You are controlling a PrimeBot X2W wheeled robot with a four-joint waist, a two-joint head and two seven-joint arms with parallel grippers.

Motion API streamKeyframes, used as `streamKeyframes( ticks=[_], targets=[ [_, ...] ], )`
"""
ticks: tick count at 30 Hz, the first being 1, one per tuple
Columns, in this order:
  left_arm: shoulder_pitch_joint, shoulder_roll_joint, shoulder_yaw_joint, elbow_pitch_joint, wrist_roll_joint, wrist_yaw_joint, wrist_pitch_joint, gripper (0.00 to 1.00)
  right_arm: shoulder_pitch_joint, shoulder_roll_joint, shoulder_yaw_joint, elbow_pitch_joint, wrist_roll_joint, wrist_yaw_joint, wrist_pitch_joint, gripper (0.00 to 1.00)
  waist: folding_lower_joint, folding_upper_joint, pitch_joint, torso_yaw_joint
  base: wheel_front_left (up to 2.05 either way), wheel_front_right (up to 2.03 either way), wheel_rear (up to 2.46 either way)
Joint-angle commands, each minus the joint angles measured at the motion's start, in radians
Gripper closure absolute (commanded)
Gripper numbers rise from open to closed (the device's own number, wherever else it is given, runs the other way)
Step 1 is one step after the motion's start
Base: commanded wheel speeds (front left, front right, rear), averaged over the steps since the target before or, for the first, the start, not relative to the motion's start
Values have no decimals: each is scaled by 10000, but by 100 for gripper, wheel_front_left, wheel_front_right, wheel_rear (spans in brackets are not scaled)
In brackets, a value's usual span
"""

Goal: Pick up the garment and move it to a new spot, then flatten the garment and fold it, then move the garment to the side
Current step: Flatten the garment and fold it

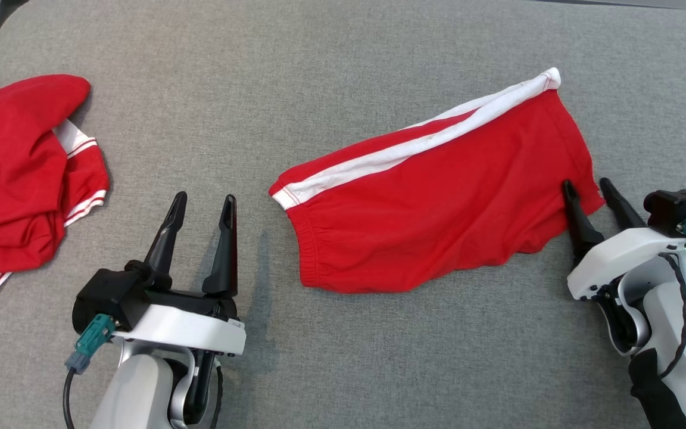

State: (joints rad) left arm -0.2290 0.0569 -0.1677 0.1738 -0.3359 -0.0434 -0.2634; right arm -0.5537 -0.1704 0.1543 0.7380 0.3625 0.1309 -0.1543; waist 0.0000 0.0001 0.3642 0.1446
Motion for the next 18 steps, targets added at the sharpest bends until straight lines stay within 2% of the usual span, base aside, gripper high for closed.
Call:
streamKeyframes(
  ticks=[1,2,3,11,18],
  targets=[
    [-58,54,53,4,92,-22,-19,0,345,79,144,404,46,-2,179,54,0,-1,-4,-26,0,0,0],
    [-55,43,59,8,112,-29,-19,0,342,79,217,512,127,-2,252,75,0,-1,-8,-47,0,0,0],
    [-55,36,67,19,117,-32,-19,0,345,109,342,587,202,-2,334,100,0,-1,-14,-75,0,0,0],
    [5,7,142,105,227,-74,-19,0,262,-72,811,430,684,-2,-114,100,0,-1,-227,-243,0,0,0],
    [274,-11,218,200,171,-24,-19,0,1527,-202,687,-174,1051,-4,-479,100,0,-1,-747,-351,0,0,0]
  ],
)
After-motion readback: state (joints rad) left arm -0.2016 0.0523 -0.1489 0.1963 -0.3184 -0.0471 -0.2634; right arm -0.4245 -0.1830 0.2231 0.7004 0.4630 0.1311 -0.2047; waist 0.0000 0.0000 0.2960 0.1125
